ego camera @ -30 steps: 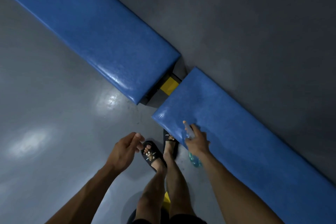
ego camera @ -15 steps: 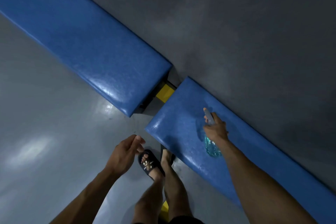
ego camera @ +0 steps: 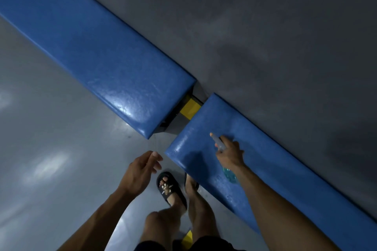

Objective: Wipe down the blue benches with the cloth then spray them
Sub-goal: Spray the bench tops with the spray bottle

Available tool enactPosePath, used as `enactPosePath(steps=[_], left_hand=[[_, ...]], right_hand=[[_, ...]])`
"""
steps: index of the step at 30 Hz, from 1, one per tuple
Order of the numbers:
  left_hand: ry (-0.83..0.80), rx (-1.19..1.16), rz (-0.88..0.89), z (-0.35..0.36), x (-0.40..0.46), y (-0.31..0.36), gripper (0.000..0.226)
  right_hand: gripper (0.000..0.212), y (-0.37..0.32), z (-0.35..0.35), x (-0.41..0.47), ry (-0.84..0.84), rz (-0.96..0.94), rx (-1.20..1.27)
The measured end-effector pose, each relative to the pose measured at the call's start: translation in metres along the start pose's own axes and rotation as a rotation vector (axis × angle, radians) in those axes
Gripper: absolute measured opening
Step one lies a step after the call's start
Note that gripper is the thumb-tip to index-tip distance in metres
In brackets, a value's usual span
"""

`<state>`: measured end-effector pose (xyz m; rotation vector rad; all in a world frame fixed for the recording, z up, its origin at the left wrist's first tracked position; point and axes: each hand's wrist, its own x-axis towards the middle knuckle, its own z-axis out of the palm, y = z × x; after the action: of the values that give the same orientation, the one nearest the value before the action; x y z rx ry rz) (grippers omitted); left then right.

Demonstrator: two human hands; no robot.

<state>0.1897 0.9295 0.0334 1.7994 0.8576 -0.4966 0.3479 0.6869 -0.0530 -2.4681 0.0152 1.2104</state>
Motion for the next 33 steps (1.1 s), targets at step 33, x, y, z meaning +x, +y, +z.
enactPosePath(steps=[33], left_hand=[[-0.104, 0.043, 0.012, -0.215, 0.066, -0.088, 0.042]], right_hand=[[0.046, -0.158, 0.163, -0.034, 0.138, 0.055, -0.101]])
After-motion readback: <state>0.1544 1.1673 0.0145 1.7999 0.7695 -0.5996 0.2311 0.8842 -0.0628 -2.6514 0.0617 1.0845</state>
